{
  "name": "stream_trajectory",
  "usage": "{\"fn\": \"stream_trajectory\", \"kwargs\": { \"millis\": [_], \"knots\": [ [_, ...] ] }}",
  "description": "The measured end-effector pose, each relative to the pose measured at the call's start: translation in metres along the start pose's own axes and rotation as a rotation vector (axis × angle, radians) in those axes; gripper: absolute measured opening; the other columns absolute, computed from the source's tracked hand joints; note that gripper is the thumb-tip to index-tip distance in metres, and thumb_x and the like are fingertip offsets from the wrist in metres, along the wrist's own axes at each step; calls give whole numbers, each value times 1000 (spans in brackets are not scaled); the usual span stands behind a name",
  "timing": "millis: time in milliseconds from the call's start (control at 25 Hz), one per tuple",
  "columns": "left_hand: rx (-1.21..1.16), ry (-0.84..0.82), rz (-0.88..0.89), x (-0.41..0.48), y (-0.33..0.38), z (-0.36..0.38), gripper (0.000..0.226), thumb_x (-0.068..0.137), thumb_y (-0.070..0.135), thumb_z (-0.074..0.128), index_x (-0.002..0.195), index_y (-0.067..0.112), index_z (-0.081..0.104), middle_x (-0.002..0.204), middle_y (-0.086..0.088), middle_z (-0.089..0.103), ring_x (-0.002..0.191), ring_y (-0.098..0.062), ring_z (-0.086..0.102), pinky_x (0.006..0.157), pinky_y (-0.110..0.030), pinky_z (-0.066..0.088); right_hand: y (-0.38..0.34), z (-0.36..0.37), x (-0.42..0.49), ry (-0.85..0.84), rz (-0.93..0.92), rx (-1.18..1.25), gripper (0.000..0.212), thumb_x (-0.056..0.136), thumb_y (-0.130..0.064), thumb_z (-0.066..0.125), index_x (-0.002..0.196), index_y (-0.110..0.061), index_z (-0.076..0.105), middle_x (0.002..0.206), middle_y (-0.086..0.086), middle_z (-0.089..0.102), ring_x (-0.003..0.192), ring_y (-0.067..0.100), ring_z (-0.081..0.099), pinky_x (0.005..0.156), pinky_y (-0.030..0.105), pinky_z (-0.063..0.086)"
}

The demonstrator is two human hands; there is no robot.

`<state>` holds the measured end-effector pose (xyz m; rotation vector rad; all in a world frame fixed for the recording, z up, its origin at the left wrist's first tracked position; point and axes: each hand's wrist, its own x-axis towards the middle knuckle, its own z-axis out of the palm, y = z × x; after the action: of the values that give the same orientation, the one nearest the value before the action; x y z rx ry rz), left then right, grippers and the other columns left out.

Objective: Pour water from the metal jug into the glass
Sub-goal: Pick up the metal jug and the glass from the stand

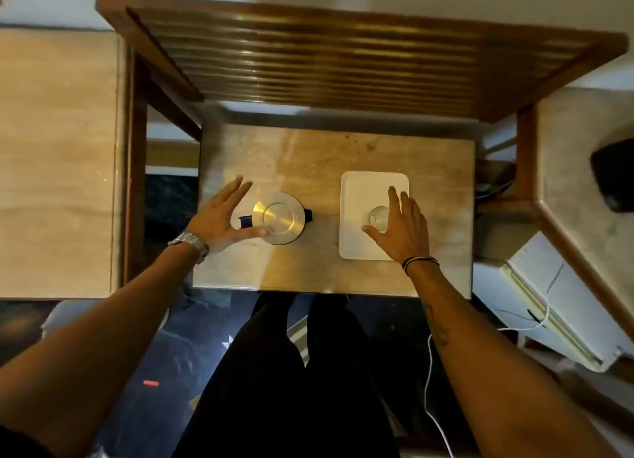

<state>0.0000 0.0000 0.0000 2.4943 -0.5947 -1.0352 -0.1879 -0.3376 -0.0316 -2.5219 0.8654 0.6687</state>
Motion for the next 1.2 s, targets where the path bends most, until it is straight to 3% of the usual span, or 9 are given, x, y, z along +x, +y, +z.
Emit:
{"fn": "stream_trajectory", "kwargs": {
  "millis": [80,240,360,520,680,760,840,1040,1200],
  "knots": [
    [35,-91,-29,7,-17,8,123,47,88,74,153,36,40,168,-3,35,150,-33,37,117,-55,35,8,25,15,-78,41,36,116,91,-58,79,174,-12,13,179,24,21,162,46,26,128,58,32],
    [24,-39,-7,20,-44,28,73,56,54,93,117,20,70,126,-8,73,112,-32,67,98,-47,53,16,70,43,-162,127,94,111,95,-38,83,174,-10,11,176,25,21,155,50,35,120,60,41],
    [-83,-35,1,41,-48,38,49,68,32,93,107,7,76,110,-13,77,100,-29,68,89,-39,54,16,91,62,-71,166,156,94,95,-19,83,169,-11,26,167,26,34,142,54,49,113,62,49],
    [-138,-175,-14,45,-51,50,32,76,19,89,98,-2,78,96,-18,79,77,-24,67,63,-9,47,15,93,62,-3,135,163,66,96,-11,77,154,-5,45,149,27,50,126,55,61,102,59,56],
    [-428,-113,-70,29,-15,56,14,74,25,91,76,18,79,73,1,76,66,-9,63,64,-22,46,9,53,33,86,106,179,58,88,-14,82,141,-7,58,132,25,61,112,52,67,85,53,59],
    [-469,-65,-72,21,4,50,21,73,33,91,66,22,74,62,4,67,56,-11,55,58,-26,39,7,27,16,132,89,205,61,84,-22,86,139,-12,61,129,20,66,112,48,67,82,50,61],
    [-471,3,-30,8,17,30,42,70,44,89,66,7,71,56,-4,60,54,-16,48,57,-29,34,7,-5,6,196,33,211,63,81,-29,88,137,-17,63,128,15,72,114,43,68,81,46,61],
    [-635,184,192,-44,79,-74,59,71,62,82,75,3,73,61,-13,76,49,-19,66,51,-29,52,-13,-105,-33,301,-82,392,81,76,-33,95,144,-25,52,133,5,72,121,33,70,91,39,58],
    [-807,428,372,-96,166,-195,74,66,61,85,65,-10,64,44,-12,61,36,-23,53,45,-30,49,-48,-221,-80,427,-264,579,69,68,-39,101,119,-42,54,112,-11,71,102,13,70,77,19,54]
  ]
}}
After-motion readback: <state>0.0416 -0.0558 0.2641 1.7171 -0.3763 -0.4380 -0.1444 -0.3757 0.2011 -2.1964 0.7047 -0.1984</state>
